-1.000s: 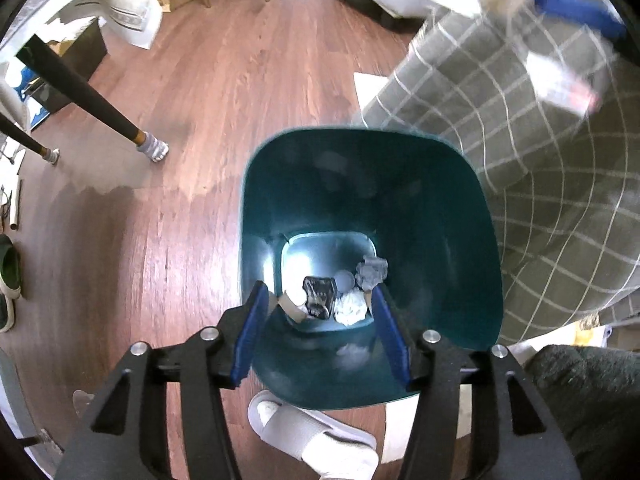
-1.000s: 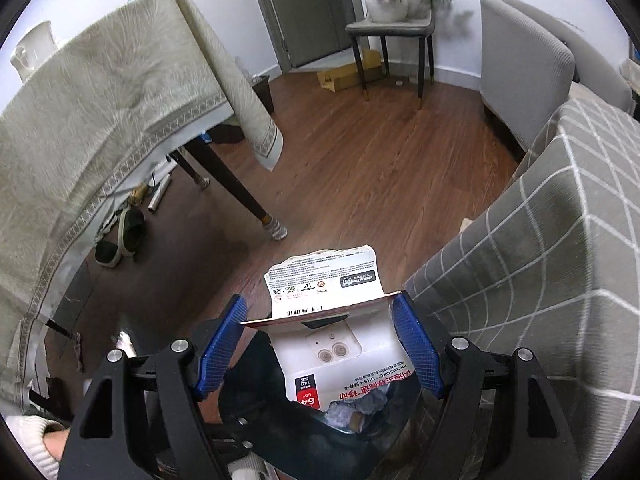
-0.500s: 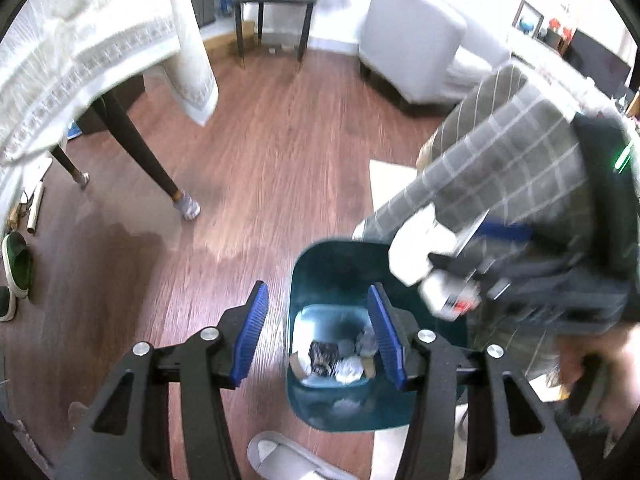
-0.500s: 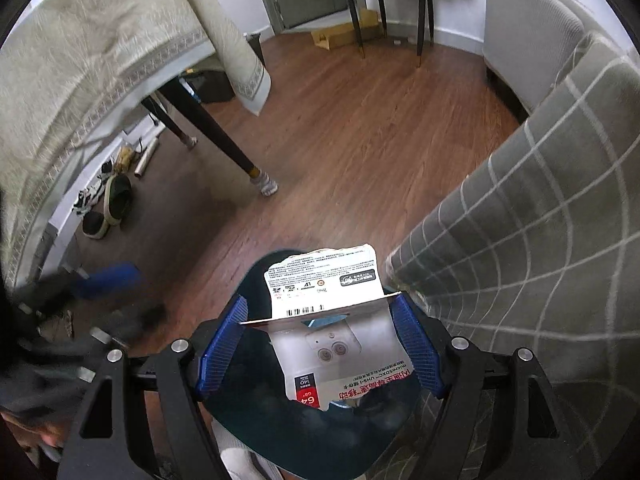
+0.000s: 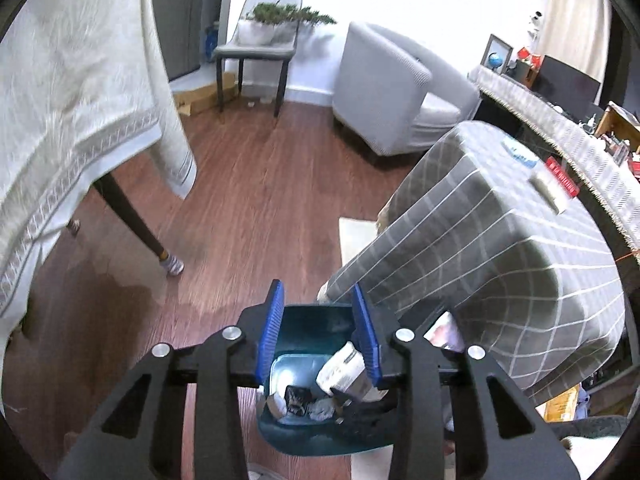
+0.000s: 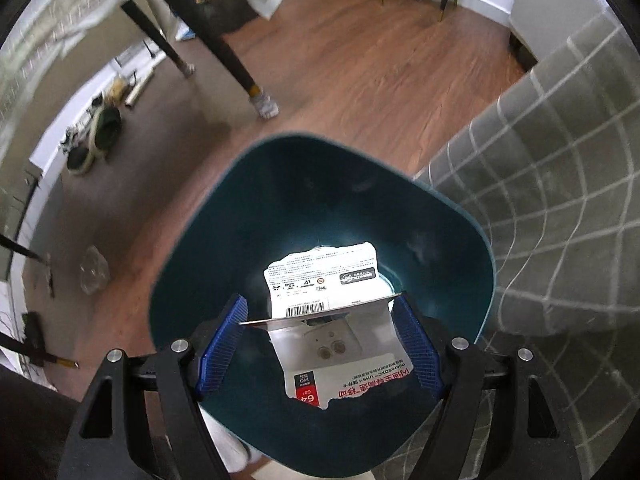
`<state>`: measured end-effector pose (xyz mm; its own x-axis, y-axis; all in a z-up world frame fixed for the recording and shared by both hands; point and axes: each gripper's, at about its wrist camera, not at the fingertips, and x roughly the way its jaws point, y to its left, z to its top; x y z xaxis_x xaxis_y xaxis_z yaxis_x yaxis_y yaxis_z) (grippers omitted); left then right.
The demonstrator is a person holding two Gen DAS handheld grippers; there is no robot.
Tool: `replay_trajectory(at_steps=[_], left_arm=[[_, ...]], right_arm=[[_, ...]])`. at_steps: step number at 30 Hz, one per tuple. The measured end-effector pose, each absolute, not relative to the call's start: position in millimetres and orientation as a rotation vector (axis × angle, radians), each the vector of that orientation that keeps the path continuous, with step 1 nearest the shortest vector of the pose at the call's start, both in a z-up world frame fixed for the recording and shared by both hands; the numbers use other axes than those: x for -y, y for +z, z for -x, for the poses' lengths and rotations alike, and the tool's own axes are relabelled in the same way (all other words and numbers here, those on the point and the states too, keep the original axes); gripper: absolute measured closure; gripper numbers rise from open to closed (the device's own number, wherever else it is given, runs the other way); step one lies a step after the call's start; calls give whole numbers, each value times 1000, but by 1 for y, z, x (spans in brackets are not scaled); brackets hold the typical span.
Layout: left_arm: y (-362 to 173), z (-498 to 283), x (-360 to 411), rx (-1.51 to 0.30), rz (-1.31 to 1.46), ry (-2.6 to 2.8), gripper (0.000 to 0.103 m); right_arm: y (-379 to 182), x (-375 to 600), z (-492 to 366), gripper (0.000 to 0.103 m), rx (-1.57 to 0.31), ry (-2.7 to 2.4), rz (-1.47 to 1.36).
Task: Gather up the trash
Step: 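Lower the SanDisk package into the teal bin and open the right gripper, then move both grippers back from the bin toward the table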
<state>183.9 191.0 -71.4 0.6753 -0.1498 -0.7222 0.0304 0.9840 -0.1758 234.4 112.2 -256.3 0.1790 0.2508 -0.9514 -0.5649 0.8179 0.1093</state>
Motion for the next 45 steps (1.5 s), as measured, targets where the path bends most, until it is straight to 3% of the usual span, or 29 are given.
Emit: replay_trajectory(at_steps=[10,14,19,37,45], left_arm=[[-21,-176,-176,-696,131,-134,66],[-5,-174,-173,-657,131,-137,66],[7,-175,-168,-629,148,-144,66],[50,-178,-159,-533,131,-84,65],[58,-184,-153,-513,110,-47,48]], right_arm=[[-276,-116,-224,26,-1294,584,401],[-271,-118,-223,19,-1275,598,418],[-254,-117,-218,18,-1223,623,428],[-108,-107,-202,18,-874,745,310],[-59,-83,-194,16,-742,702,276]])
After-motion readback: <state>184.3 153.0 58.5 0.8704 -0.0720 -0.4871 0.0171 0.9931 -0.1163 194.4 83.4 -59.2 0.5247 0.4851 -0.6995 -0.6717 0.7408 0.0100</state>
